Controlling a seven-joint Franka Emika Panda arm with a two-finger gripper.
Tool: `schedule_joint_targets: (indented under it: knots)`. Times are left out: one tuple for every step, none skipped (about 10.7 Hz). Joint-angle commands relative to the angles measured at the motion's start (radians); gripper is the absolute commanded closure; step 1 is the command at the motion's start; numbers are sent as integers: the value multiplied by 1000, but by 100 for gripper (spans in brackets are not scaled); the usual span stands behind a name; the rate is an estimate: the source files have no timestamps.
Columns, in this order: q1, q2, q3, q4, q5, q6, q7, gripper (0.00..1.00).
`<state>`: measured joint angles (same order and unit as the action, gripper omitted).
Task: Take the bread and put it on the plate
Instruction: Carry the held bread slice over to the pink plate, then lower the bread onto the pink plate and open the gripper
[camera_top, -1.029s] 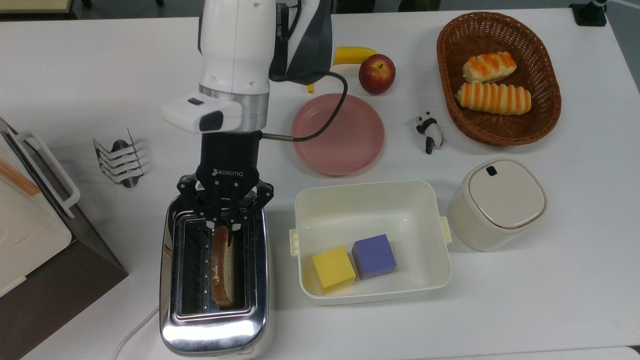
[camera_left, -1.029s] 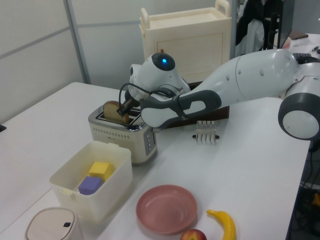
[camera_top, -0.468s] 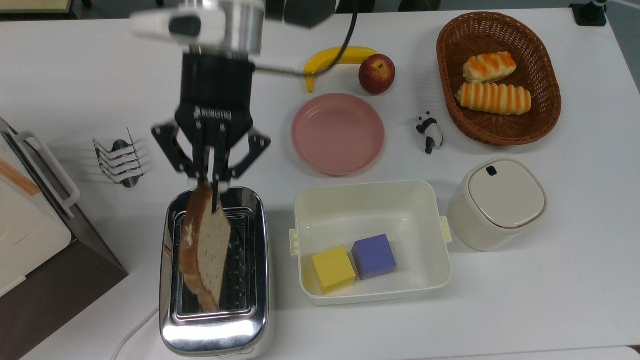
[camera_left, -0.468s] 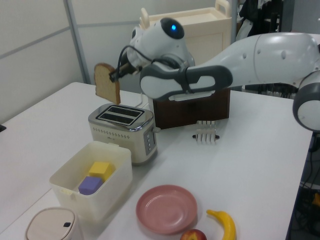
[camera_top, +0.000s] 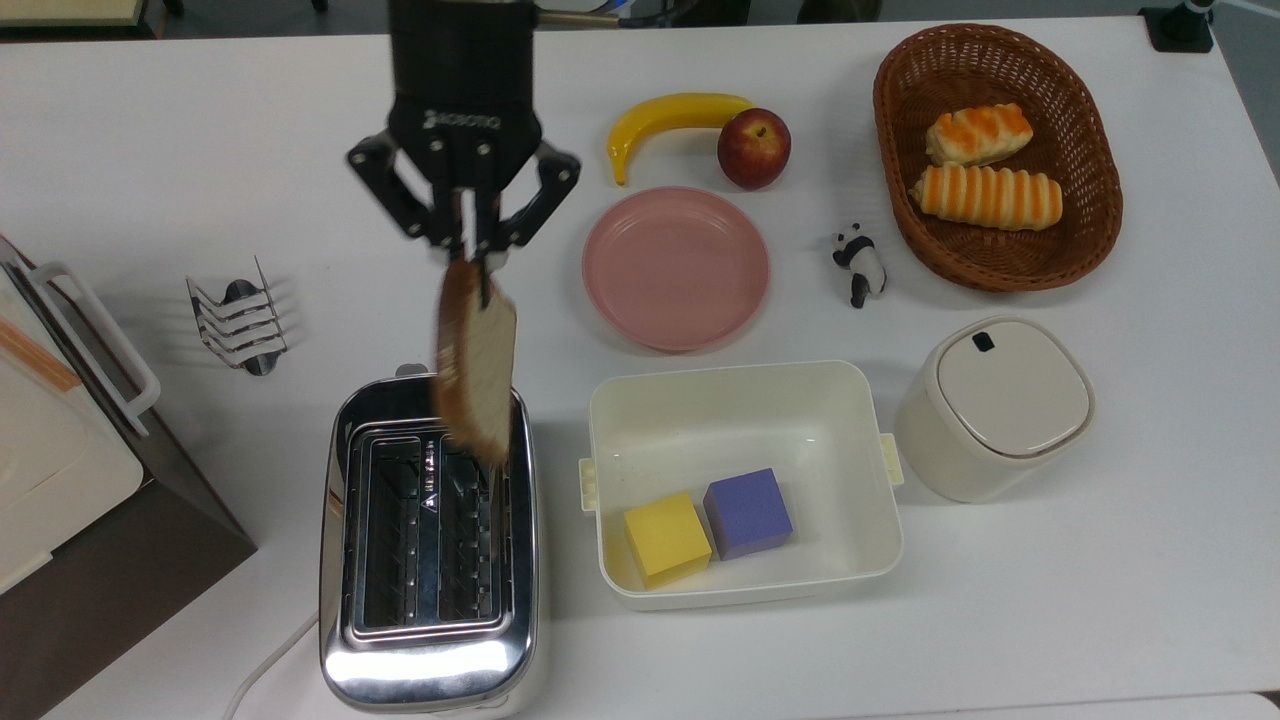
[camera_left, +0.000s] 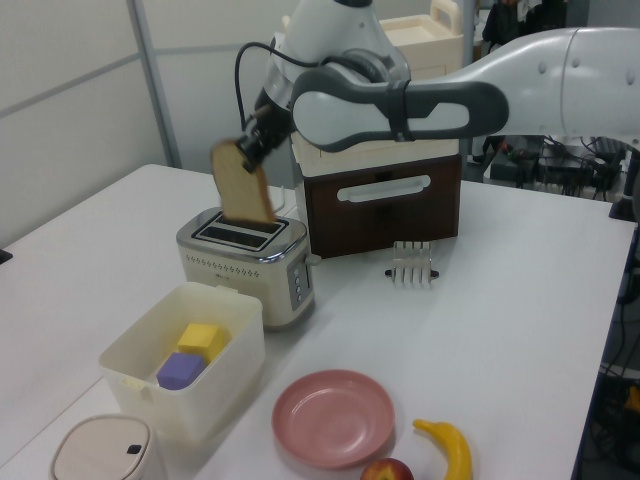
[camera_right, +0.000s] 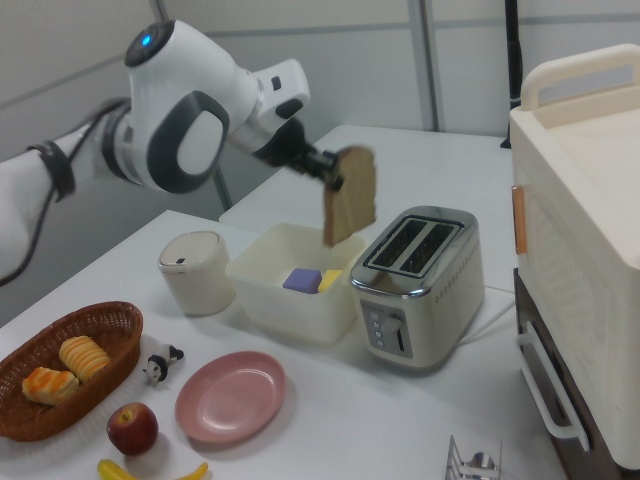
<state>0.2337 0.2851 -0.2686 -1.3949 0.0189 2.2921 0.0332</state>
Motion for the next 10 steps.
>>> schedule_joint_targets:
  knots:
    - [42, -58, -3, -36, 53, -349, -174, 99]
    - [52, -61, -1, -36, 82, -428, -226, 99]
    - [73, -61, -1, -38, 85, -515, -272, 99]
    - [84, -58, -1, -39, 85, -622, -335, 99]
    - [102, -53, -1, -42, 87, -705, -387, 99]
    - [119, -49, -1, -45, 90, -761, -415, 99]
    - [133, -47, -1, -59, 117, -798, -458, 99]
    - [150, -43, -1, -71, 139, -828, -498, 99]
    - [159, -24, -1, -73, 144, -835, -499, 92]
    - [168, -2, -1, -70, 145, -830, -493, 65]
